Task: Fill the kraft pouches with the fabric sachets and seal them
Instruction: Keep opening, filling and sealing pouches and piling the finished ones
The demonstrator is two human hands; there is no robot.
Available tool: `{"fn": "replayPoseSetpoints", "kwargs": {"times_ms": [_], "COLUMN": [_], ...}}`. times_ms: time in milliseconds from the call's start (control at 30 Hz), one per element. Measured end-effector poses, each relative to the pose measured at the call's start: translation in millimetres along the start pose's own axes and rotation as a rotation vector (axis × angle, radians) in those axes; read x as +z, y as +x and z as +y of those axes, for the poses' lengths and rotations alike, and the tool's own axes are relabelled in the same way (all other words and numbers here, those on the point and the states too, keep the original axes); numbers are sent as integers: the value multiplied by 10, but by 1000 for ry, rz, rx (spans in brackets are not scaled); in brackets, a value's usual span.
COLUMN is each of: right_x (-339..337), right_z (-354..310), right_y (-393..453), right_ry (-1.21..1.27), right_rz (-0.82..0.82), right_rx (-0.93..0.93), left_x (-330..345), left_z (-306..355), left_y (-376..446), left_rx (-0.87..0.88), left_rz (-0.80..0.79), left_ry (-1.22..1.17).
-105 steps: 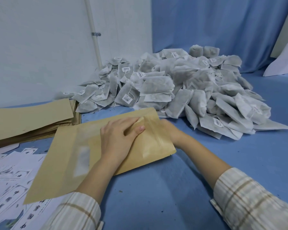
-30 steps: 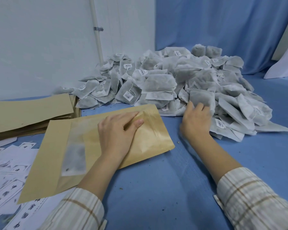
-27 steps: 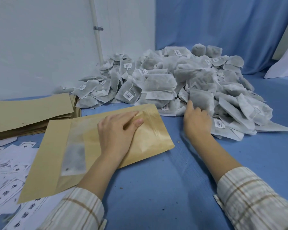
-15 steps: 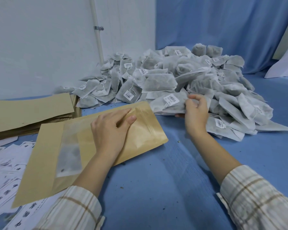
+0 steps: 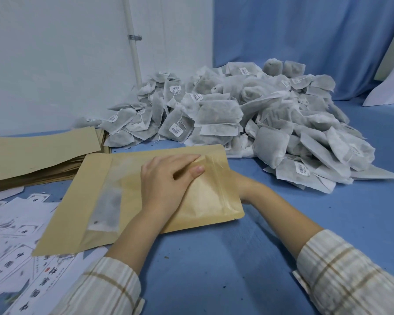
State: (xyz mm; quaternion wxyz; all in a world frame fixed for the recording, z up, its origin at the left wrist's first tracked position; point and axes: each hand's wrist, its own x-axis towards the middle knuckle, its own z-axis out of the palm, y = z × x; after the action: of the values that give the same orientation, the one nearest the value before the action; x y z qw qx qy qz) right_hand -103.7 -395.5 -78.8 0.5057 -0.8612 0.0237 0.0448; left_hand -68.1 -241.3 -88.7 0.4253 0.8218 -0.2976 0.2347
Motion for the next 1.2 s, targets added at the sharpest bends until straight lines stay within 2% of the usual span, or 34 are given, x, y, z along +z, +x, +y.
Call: {"fn": "replayPoseSetpoints", "kwargs": {"times_ms": [67,133,200,267,300,400,500,533,633,667,733,833,900,967,1100,1200], "right_x": [-12,-30,-28,-32,-40,-105,-279,-335,-413,-423,-434,-458,-442,-429,-473,-499], "right_z": [17,5,-24,-58,-51,45,179,236,332,367,423,466,453,415,345,347], "right_y": [28,31,26,53,89,131,81,97,112,116,114,116,118,123,108,79], "right_ry": [247,444,511,460,340,-370,-680,-802,-1019,-1043,-1053,-889,-615,-324,314,636], "right_rz": [72,76,31,127,241,681,1122,1181,1034,986,950,1008,1072,1144,1263,1258], "right_rx": [0,24,76,110,91,-165,-243,-164,212,284,293,85,-111,-229,-235,-217], "left_x": [22,43,53,53,48,29,11,8,-4,-8,-12,-13,-18,-29,-57,-71], "left_z": [20,45,56,52,43,5,-26,-35,-54,-62,-72,-83,-97,-118,-166,-177], "left_y": [-8,-10,-4,3,4,12,24,28,33,35,39,43,48,55,75,84], "left_rx": [15,6,-1,5,4,-29,-93,-108,-128,-131,-137,-142,-146,-159,-190,-200], "left_rz": [-14,-13,-5,-6,-5,15,52,65,96,101,104,107,109,117,143,147], "left_ry": [3,-23,-44,-33,-26,-1,48,59,74,73,75,82,94,102,99,93]}}
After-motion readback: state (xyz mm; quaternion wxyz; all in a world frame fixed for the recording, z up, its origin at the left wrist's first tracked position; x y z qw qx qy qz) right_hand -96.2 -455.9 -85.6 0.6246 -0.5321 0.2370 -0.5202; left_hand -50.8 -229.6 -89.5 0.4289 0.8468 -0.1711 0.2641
